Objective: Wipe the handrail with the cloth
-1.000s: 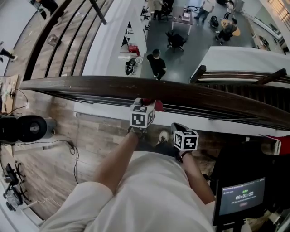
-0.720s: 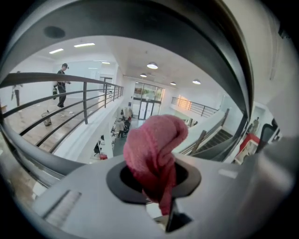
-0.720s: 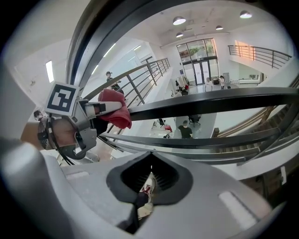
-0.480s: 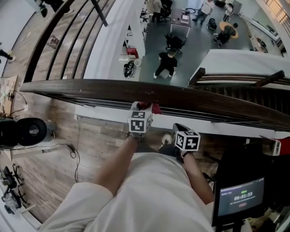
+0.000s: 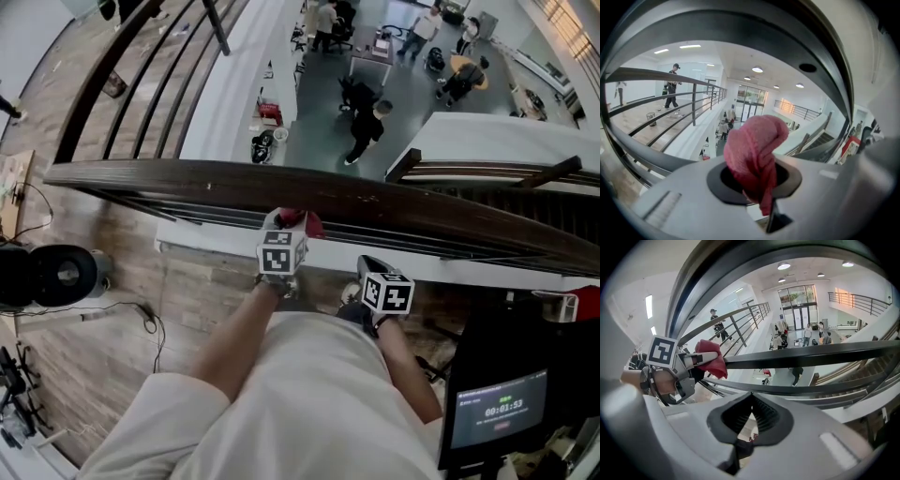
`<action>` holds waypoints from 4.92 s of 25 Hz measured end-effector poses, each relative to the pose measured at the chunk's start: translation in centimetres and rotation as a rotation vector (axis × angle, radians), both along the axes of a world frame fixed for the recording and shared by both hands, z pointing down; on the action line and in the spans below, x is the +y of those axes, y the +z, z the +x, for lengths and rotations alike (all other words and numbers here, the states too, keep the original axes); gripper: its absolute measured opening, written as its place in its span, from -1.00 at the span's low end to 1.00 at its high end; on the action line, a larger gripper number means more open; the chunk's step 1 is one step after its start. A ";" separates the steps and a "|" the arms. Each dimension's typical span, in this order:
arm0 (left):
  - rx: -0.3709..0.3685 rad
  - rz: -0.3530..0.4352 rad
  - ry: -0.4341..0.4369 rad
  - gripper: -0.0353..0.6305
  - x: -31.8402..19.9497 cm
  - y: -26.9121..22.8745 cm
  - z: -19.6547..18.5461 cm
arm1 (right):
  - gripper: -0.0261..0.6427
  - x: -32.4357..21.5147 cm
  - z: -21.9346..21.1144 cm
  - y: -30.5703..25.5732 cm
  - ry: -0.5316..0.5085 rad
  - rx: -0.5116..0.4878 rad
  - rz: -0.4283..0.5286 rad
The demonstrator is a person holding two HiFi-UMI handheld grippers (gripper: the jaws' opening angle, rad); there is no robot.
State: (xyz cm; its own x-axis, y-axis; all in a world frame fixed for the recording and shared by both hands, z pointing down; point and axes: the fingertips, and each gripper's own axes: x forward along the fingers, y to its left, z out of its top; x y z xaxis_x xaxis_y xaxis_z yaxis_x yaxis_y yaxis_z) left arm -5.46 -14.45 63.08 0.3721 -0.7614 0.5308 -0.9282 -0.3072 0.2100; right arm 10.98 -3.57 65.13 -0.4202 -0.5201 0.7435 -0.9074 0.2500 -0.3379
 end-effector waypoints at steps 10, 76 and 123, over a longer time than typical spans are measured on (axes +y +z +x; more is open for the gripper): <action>-0.006 -0.012 -0.002 -0.64 -0.7 -0.5 -5.6 | -0.91 -1.0 -6.3 -0.6 -0.012 -0.013 0.010; -0.189 -0.015 -0.060 -0.64 -2.5 -1.3 -32.1 | -0.91 -4.3 -33.0 -4.2 -0.254 -0.064 0.047; -0.173 -0.120 -0.234 -0.65 10.9 -1.4 -38.1 | -0.91 -4.2 -35.7 -7.5 -0.220 -0.100 0.062</action>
